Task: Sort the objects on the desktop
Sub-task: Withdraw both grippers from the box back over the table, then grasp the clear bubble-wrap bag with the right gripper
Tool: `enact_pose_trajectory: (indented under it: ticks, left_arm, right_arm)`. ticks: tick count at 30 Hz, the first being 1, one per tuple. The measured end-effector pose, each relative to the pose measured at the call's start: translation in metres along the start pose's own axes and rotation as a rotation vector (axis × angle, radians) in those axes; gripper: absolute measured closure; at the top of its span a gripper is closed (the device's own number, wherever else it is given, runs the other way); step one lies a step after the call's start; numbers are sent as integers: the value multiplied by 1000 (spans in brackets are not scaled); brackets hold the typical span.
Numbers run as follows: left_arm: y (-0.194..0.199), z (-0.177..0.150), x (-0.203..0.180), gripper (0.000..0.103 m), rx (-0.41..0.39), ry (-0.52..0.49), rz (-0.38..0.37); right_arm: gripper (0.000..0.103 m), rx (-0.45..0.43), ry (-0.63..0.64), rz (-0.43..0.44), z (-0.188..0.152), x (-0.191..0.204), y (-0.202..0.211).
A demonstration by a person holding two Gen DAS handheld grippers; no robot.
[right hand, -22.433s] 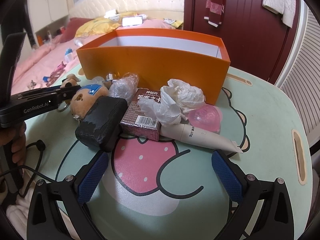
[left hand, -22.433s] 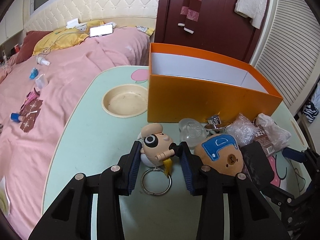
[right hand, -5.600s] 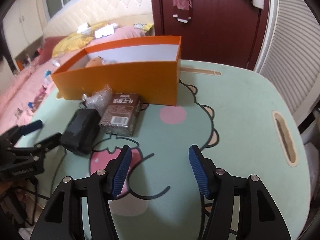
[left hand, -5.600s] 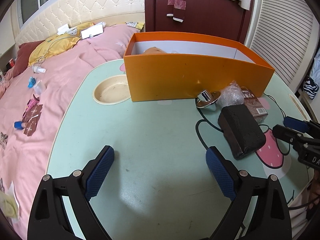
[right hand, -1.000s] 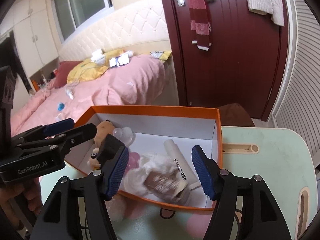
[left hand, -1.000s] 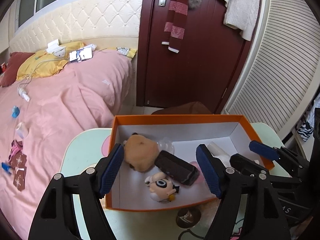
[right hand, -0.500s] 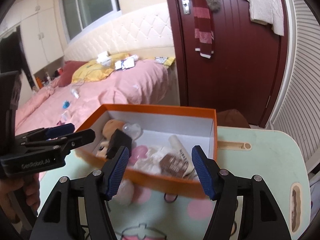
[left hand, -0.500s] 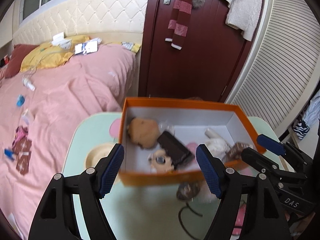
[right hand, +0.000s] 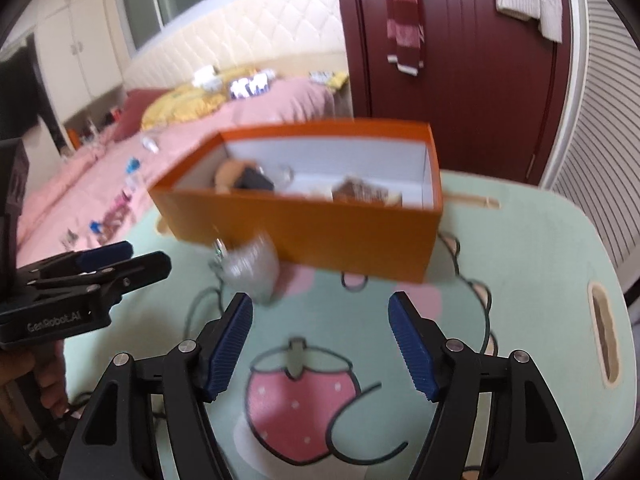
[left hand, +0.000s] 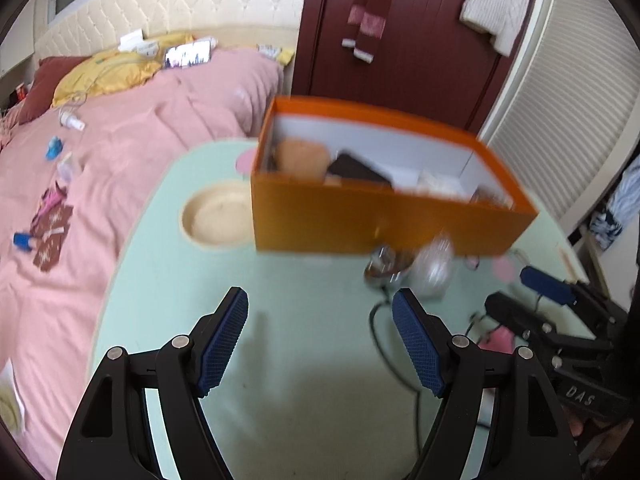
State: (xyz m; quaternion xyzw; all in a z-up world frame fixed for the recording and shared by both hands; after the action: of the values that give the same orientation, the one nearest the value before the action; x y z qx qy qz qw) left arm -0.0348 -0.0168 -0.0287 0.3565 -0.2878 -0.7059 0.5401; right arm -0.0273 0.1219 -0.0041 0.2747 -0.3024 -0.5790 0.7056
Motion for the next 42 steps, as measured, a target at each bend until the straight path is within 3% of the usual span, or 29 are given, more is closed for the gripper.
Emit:
enact_pose_trajectory:
  ticks: [5, 6, 7, 9, 11, 16, 22, 29, 34, 39, 42]
  left_arm:
    - [-9, -13, 4, 21, -10, -42, 58]
    - [-10, -14, 3, 18, -12, -62, 76]
    - [-11, -14, -1, 17, -4, -79, 83]
    - [-14, -15, -6, 6, 10, -109, 95]
    - [-15, -15, -8, 1, 22, -116, 92]
    - [-15, -19, -6, 1, 20, -100, 101]
    - [-18, -21, -1, 1, 18, -87, 110]
    - [-8, -22, 28, 1, -42, 86, 106]
    - [-7, -20, 38, 1, -56, 123, 103]
    - [-7, -19, 41, 1, -63, 136, 97]
    - [-7, -18, 39, 1, -56, 120, 101]
  right_arm:
    - [32, 50, -49, -16, -10, -10, -11]
    - [27, 50, -65, -12, -11, -13, -11]
    - [14, 52, -80, -13, -12, -15, -12]
    - [1, 64, -89, -40, -13, -18, -15]
    - [1, 71, -77, -73, -14, -18, -18]
    - [1, 118, 1, -156, -17, -11, -24]
    - [1, 123, -3, -163, -19, -13, -24]
    - [1, 55, 49, -113, 6, 8, -15]
    - [27, 103, 74, -22, 23, 25, -33]
    - [30, 126, 54, 58, 23, 34, -43]
    - [47, 127, 63, 101, 21, 37, -47]
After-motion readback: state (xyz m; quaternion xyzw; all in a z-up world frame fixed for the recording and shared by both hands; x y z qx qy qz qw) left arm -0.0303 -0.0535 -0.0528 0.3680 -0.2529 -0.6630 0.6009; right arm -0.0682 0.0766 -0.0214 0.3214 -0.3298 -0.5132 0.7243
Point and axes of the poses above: each gripper's, at about its wrist camera, not at the fingertips, and y roughly against the way its jaws point, x to its left, z to its top, the point moved 6 cm from there along -y, roughly the way its jaws point, and after that the axes turned 1 degree about x, right-handed, at the moved point
